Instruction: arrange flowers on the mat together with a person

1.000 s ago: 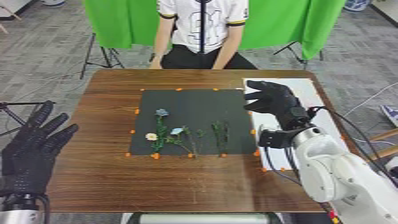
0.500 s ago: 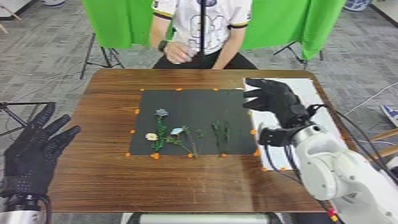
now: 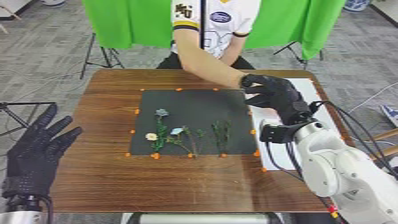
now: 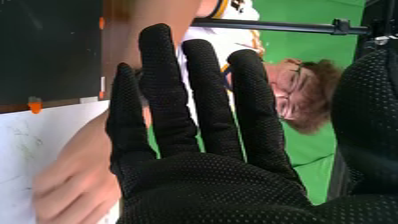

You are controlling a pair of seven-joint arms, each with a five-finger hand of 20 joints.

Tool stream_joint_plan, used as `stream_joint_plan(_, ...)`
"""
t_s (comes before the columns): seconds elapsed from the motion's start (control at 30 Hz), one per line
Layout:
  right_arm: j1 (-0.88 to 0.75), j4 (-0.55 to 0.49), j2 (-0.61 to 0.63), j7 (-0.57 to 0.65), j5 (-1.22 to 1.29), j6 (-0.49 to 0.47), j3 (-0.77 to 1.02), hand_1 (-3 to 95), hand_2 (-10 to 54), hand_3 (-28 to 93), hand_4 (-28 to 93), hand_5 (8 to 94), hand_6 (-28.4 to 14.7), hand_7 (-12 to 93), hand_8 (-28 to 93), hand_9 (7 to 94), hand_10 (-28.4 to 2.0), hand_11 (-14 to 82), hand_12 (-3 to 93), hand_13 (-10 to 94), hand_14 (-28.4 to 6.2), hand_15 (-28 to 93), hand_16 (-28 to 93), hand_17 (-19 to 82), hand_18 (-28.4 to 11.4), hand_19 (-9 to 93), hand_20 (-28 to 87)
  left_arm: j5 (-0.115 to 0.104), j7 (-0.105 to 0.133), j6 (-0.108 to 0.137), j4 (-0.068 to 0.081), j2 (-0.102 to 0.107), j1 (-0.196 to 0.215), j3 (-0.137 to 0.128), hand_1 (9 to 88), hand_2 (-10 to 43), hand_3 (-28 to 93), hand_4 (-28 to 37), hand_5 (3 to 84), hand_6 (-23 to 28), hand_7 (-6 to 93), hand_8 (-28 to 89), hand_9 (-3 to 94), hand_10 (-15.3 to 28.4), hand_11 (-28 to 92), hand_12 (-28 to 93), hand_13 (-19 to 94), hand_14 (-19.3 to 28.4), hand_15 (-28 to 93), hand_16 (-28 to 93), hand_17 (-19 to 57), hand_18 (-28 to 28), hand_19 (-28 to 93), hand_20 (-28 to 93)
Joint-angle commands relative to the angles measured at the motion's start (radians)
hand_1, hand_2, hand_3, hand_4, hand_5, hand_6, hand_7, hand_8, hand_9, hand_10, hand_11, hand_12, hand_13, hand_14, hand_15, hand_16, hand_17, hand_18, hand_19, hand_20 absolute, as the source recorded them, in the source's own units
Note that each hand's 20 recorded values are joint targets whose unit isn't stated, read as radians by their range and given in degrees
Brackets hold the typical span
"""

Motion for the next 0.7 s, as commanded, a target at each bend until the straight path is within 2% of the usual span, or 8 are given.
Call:
stream_joint_plan(0.03, -0.002, 0.003, -0.006, 0.002, -0.011, -0.002, 0.005, 24.9, 0.1, 73, -26, 51.6, 1.1, 14, -13, 55.5, -16.0, 14.9, 14.3, 47, -18.6, 44, 11, 9, -25.7, 54, 15, -0.015, 0.020, 0.013, -0.001, 0.015, 0.021, 0.009, 19.8, 5.7, 76, -26.2, 28.8, 3.1, 9.6, -8, 28.1, 13.6, 15, 13, 20, 21.2, 43, -3, -9.8, 17.8, 37, 19)
stream_joint_plan(0.1, 0.001, 0.005, -0.009, 0.006, -0.014, -0.005, 0.004, 24.9, 0.1, 73, -26, 51.6, 1.1, 14, -13, 55.5, -15.9, 14.9, 14.3, 47, -18.7, 44, 11, 9, -25.8, 54, 15, -0.007, 0.011, 0.009, -0.001, 0.006, 0.016, 0.010, 19.9, 5.7, 76, -26.2, 28.8, 3.2, 9.6, -8, 28.1, 13.6, 15, 13, 20, 21.2, 43, -3, -9.7, 17.8, 37, 19)
stream_joint_plan(0.13, 0.002, 0.004, -0.008, 0.004, -0.010, -0.004, 0.003, 24.8, 0.1, 73, -26, 51.6, 1.1, 14, -13, 55.5, -15.9, 14.9, 14.3, 47, -18.7, 44, 11, 9, -25.8, 54, 15, -0.014, 0.019, 0.012, -0.001, 0.014, 0.019, 0.011, 19.9, 5.7, 76, -26.2, 28.8, 3.2, 9.6, -8, 28.1, 13.6, 15, 13, 20, 21.2, 44, -4, -9.7, 17.8, 37, 19)
stream_joint_plan(0.2, 0.007, 0.006, -0.008, 0.005, -0.012, -0.003, -0.001, 24.8, 0.1, 73, -26, 51.6, 1.2, 15, -13, 55.5, -15.9, 14.9, 14.3, 47, -18.7, 44, 11, 9, -25.8, 54, 15, -0.013, 0.021, 0.012, -0.002, 0.013, 0.019, 0.012, 19.9, 5.8, 76, -26.1, 28.8, 3.2, 9.6, -8, 28.1, 13.6, 15, 13, 20, 21.2, 44, -4, -9.7, 17.8, 37, 19)
stream_joint_plan(0.3, 0.006, 0.006, -0.011, 0.010, -0.014, -0.005, 0.001, 25.0, 0.1, 73, -26, 51.7, 1.2, 15, -13, 55.5, -15.9, 14.9, 14.3, 47, -18.7, 44, 11, 9, -25.7, 54, 15, 0.000, 0.002, 0.006, -0.002, 0.001, 0.012, 0.011, 19.9, 5.9, 76, -26.1, 28.8, 3.2, 9.6, -8, 28.1, 13.6, 15, 13, 20, 21.2, 44, -4, -9.7, 17.8, 37, 19)
stream_joint_plan(0.33, 0.005, 0.005, -0.011, 0.012, -0.014, -0.005, 0.002, 25.0, 0.1, 73, -26, 51.8, 1.2, 15, -13, 55.6, -16.0, 14.9, 14.3, 47, -18.7, 44, 11, 9, -25.7, 54, 15, -0.009, 0.012, 0.010, -0.002, 0.011, 0.016, 0.012, 19.9, 5.9, 76, -26.0, 28.9, 3.2, 9.6, -8, 28.1, 13.6, 15, 13, 20, 21.2, 44, -4, -9.7, 17.8, 38, 19)
stream_joint_plan(0.5, 0.010, 0.008, -0.012, 0.014, -0.018, -0.007, -0.004, 25.0, 0.1, 73, -26, 51.8, 1.2, 15, -13, 55.7, -16.0, 15.0, 14.3, 47, -18.8, 44, 11, 9, -25.7, 54, 15, -0.007, 0.008, 0.010, -0.003, 0.008, 0.015, 0.009, 19.9, 5.9, 76, -25.9, 28.9, 3.2, 9.7, -8, 28.1, 13.6, 15, 13, 20, 21.2, 44, -4, -9.7, 17.8, 38, 19)
stream_joint_plan(0.7, 0.010, 0.009, -0.012, 0.013, -0.016, -0.007, -0.007, 25.0, 0.3, 73, -26, 51.9, 1.2, 15, -13, 55.8, -16.0, 15.0, 14.3, 47, -18.8, 44, 11, 9, -25.7, 54, 15, 0.012, -0.017, 0.002, -0.003, -0.014, 0.003, 0.010, 20.0, 5.9, 76, -25.9, 28.9, 3.3, 9.8, -8, 28.1, 13.6, 16, 13, 20, 21.2, 44, -4, -9.7, 17.9, 38, 19)
